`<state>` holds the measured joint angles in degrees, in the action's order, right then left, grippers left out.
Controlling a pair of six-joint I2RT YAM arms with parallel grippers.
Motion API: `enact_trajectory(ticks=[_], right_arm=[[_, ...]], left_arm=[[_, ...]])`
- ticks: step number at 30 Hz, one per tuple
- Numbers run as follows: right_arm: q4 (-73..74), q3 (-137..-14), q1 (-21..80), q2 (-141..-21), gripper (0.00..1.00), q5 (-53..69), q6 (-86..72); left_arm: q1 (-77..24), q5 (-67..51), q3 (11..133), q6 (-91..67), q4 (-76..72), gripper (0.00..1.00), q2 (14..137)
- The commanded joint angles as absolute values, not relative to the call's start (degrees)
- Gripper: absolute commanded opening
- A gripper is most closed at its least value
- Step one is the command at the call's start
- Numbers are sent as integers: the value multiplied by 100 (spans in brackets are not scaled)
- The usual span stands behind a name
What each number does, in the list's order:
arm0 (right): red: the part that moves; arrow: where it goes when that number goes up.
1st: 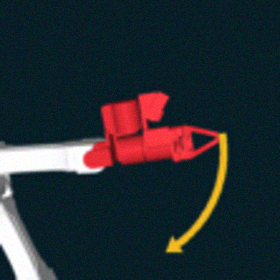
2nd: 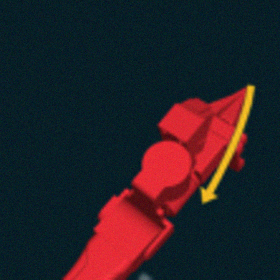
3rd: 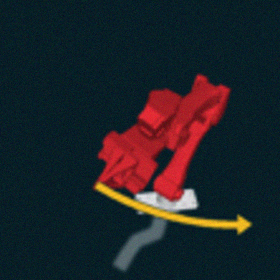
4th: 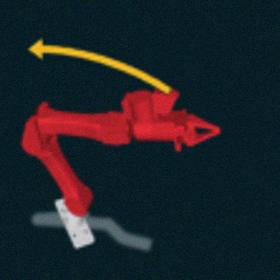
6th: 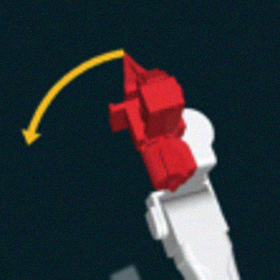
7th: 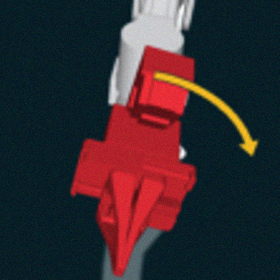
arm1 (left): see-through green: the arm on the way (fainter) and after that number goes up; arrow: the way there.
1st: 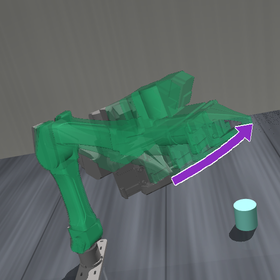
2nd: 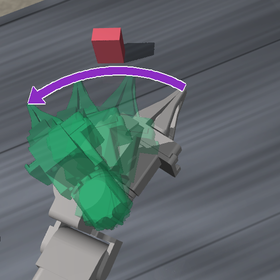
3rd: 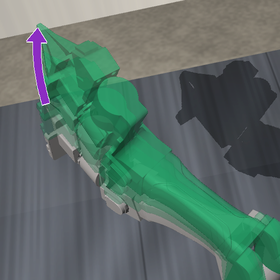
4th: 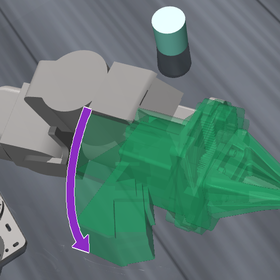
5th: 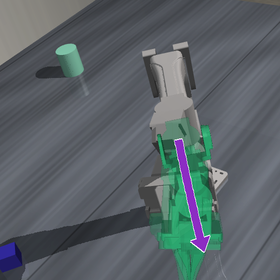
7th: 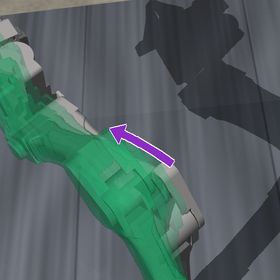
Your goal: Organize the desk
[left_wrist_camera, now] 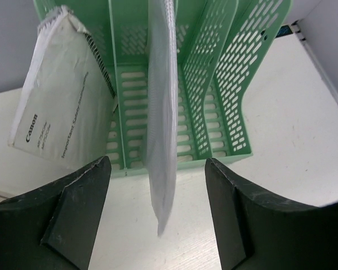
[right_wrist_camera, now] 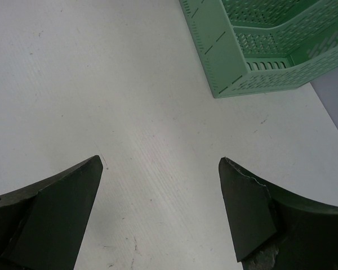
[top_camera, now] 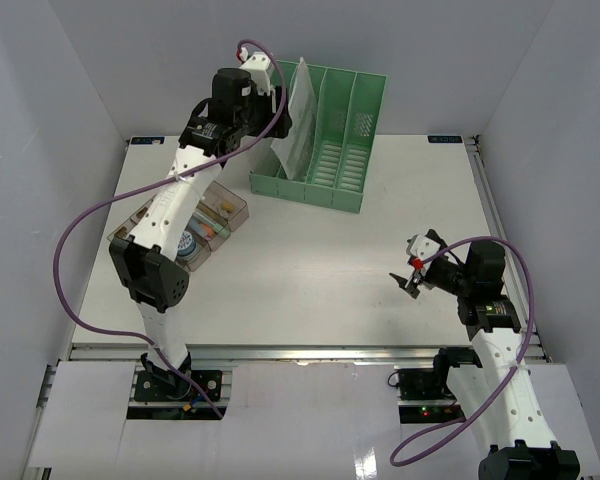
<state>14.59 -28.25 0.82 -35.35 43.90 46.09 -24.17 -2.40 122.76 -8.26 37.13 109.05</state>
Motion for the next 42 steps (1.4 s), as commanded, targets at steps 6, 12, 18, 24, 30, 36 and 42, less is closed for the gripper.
enact_trajectory(ticks=[6,12,18,24,30,36,42], right_arm=[[1371,-2777,69,-3507,90,4509,4667],[1363,-2786,53,-3524,90,4509,4633],[1237,-2984,-213,-3818,90,4220,3727],[1099,-3473,-380,-4564,90,2909,2503],[1239,-3621,-472,-4748,90,2865,2063],[1272,-3498,-475,-4388,90,2184,1618],[780,-3082,-483,-3894,90,1107,585]], left_arm=[[-2566,-275,12777,-1020,3621,79,11102],[-2584,-203,12635,-933,3318,79,10574],[-2575,-327,10599,-731,2065,98,8682],[-2557,-477,6280,-882,474,98,5276],[-2531,-1145,4064,-1039,870,98,3885],[-2531,-1398,3342,-831,1230,98,3307],[-2531,-1462,3111,-905,1265,98,2904]])
